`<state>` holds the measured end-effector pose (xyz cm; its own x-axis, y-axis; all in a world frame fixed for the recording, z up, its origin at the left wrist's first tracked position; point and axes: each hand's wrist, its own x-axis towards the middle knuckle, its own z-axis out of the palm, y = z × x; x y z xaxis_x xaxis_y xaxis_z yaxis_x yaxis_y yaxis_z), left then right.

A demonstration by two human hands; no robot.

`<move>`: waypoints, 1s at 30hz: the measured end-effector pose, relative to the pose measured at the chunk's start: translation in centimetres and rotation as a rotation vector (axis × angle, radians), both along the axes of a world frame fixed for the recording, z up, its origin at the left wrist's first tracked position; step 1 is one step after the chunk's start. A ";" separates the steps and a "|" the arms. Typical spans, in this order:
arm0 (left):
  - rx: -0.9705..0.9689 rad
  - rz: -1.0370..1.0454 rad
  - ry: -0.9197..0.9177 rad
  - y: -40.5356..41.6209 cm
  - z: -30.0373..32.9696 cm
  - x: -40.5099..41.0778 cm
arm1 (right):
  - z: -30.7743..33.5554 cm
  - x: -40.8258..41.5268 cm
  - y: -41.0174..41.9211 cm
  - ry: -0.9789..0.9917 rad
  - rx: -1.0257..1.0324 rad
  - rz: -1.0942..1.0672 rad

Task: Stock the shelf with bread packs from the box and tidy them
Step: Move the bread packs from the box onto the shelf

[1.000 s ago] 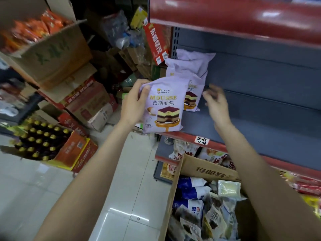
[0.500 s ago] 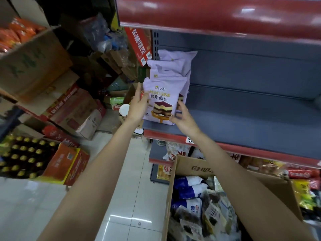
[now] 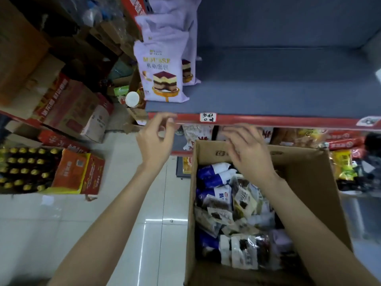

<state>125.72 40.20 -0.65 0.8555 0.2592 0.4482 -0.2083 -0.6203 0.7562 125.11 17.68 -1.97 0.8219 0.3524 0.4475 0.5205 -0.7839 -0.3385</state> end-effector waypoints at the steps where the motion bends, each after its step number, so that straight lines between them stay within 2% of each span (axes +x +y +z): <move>1: -0.016 -0.051 0.034 -1.0 -0.7 -1.3 | -0.7 -1.5 -1.7 0.042 0.010 -0.014; 4: -0.040 -0.216 0.259 -4.0 -3.0 -4.8 | -3.4 -5.6 -6.9 0.240 0.010 -0.095; 8: 0.061 -0.449 0.794 -7.9 -8.0 -7.6 | -7.8 -9.6 -13.1 0.515 -0.065 -0.231; 10: 0.115 -0.500 0.911 -10.0 -10.6 -8.9 | -10.1 -11.0 -15.6 0.652 -0.104 -0.296; 15: 0.298 -0.505 0.912 -15.1 -16.6 -12.0 | -16.8 -13.6 -19.5 0.862 -0.254 -0.317; 19: 0.587 -0.563 0.957 -18.6 -20.7 -14.2 | -22.4 -15.0 -21.0 1.072 -0.505 -0.102; 22: 0.841 -0.551 1.112 -19.4 -23.5 -15.1 | -25.2 -15.6 -21.6 1.111 -0.779 0.045; 24: 0.866 -0.536 1.222 -19.1 -25.3 -15.7 | -26.6 -15.9 -21.9 1.133 -0.885 0.102; 26: 0.848 -0.534 1.269 -18.5 -26.5 -16.5 | -27.4 -15.9 -22.1 1.176 -0.897 0.132; 30: 0.811 -0.537 1.186 -17.9 -26.7 -17.1 | -27.5 -15.7 -22.1 1.075 -0.906 0.154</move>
<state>108.65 22.28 -27.36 0.7211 -0.1570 -0.6748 -0.0754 -0.9860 0.1488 109.40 -4.43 -29.50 0.5397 0.2916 -0.7898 0.4335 -0.9004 -0.0363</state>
